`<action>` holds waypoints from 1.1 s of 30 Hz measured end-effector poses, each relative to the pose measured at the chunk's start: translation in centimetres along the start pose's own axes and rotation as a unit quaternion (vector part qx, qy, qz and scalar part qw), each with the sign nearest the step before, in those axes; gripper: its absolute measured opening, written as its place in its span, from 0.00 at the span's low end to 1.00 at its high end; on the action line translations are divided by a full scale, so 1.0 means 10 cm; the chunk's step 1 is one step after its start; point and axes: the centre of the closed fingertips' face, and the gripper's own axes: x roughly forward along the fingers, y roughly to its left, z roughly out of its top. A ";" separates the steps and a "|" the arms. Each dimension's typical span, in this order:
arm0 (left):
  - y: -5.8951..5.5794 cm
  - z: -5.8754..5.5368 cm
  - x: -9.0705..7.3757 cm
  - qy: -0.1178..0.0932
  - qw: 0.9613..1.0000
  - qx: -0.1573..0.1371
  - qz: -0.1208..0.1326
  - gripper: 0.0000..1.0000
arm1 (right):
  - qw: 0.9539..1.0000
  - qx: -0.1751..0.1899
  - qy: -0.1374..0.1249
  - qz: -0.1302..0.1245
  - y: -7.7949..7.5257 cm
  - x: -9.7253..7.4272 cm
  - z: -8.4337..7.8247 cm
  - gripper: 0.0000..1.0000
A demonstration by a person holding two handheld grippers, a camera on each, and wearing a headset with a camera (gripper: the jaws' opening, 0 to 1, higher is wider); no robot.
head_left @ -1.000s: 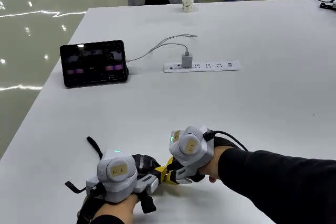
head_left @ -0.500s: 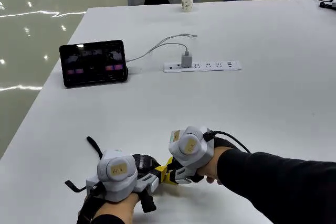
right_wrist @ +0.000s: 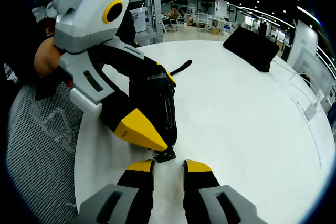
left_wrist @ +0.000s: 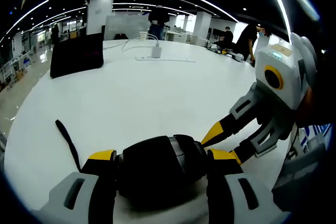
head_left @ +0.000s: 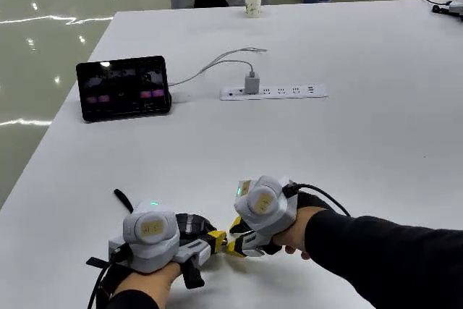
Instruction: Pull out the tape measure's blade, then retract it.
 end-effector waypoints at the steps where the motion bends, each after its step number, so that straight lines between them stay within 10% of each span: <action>1: -0.01 0.00 0.00 0.000 1.000 -0.006 -0.006 0.66 | 1.000 0.002 -0.002 -0.001 0.00 -0.02 0.00 0.19; 16: -0.02 -0.03 -0.14 0.014 0.996 -0.016 -0.085 0.99 | 0.995 0.065 -0.036 -0.063 -0.12 -0.68 -0.44 0.25; 33: 0.26 -0.08 -0.57 0.039 0.990 0.001 -0.137 0.99 | 0.980 0.139 -0.039 -0.138 -0.21 -1.52 -1.21 0.47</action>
